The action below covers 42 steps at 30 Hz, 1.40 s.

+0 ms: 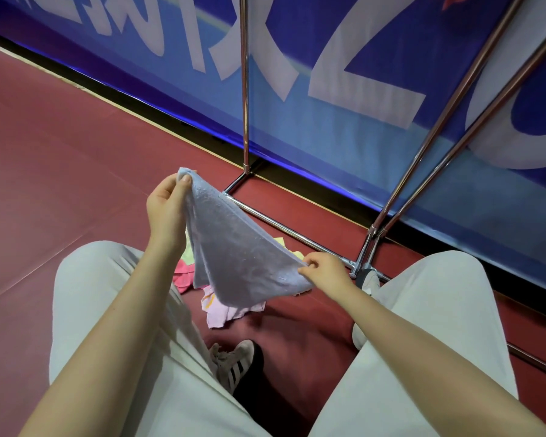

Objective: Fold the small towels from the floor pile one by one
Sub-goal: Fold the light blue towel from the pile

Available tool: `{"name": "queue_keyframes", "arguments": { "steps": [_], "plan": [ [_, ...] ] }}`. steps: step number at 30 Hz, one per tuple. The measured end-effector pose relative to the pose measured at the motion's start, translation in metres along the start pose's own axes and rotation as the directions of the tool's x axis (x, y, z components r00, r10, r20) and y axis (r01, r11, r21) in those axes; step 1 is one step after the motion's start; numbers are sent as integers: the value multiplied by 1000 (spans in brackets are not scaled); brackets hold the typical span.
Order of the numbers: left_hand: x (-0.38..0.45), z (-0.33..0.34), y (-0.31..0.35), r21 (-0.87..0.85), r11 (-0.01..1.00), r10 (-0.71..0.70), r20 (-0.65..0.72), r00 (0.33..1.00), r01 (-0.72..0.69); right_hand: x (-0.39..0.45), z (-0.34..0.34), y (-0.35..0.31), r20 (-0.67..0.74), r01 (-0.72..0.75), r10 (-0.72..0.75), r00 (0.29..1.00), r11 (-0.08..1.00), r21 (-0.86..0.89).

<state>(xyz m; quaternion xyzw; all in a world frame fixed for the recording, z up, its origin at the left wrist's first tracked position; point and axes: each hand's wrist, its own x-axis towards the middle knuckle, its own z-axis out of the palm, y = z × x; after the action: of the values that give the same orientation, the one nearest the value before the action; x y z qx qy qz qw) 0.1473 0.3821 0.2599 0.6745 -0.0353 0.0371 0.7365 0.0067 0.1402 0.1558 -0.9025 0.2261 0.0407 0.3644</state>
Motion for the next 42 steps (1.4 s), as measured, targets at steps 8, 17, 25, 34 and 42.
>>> {"name": "queue_keyframes", "arguments": {
  "steps": [8,17,25,34,42],
  "plan": [
    [-2,10,-2,98,994,43,17,999,-45,7,-20,5,-194,-14,-37,980,967,-253],
    [22,-1,-33,184,975,-85,-216,973,126,10,-71,-18,-314,56,182,932,783,619],
    [23,15,-55,260,902,-238,-368,899,345,-5,-94,-32,-303,156,186,935,550,820],
    [22,24,-63,100,942,-280,-297,913,321,-10,-103,-40,-276,166,186,943,456,874],
    [25,26,-73,331,923,-113,-252,961,195,-13,-106,-42,-301,181,198,933,466,866]
  ]
}}
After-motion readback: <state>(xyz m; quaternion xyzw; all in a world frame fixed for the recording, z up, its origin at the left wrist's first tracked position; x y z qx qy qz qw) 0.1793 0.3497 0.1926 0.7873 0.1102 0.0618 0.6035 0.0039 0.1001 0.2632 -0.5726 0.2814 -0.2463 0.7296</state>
